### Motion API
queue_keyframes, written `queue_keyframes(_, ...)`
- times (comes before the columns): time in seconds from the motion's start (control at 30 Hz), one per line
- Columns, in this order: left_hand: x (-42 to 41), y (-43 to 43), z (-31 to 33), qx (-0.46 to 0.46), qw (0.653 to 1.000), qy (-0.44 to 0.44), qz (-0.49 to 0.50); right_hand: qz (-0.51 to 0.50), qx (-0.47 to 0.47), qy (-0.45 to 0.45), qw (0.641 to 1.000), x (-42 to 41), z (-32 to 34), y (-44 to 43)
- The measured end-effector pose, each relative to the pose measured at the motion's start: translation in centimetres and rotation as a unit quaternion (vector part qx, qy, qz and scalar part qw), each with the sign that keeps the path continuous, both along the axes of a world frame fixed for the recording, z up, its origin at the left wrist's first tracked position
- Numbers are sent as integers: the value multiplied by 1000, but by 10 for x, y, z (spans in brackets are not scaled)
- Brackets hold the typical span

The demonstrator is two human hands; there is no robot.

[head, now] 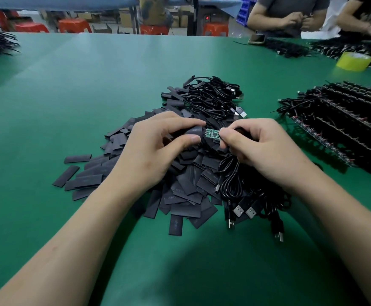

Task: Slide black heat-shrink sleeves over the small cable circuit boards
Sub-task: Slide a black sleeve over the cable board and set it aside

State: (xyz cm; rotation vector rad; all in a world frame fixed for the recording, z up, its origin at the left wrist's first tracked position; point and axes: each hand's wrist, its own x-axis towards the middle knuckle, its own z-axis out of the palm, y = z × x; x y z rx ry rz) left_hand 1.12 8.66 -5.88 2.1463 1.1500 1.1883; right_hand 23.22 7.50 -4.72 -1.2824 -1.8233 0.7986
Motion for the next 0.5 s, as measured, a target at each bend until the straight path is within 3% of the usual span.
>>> queue_keyframes(0.3, 0, 0, 0, 29, 999, 24, 2, -4, 6, 27, 1000, -2, -2, 0)
queue_keyframes(0.5, 0, 1, -1, 37, 999, 22, 13, -10, 25, -16, 1000, -5, -2, -1)
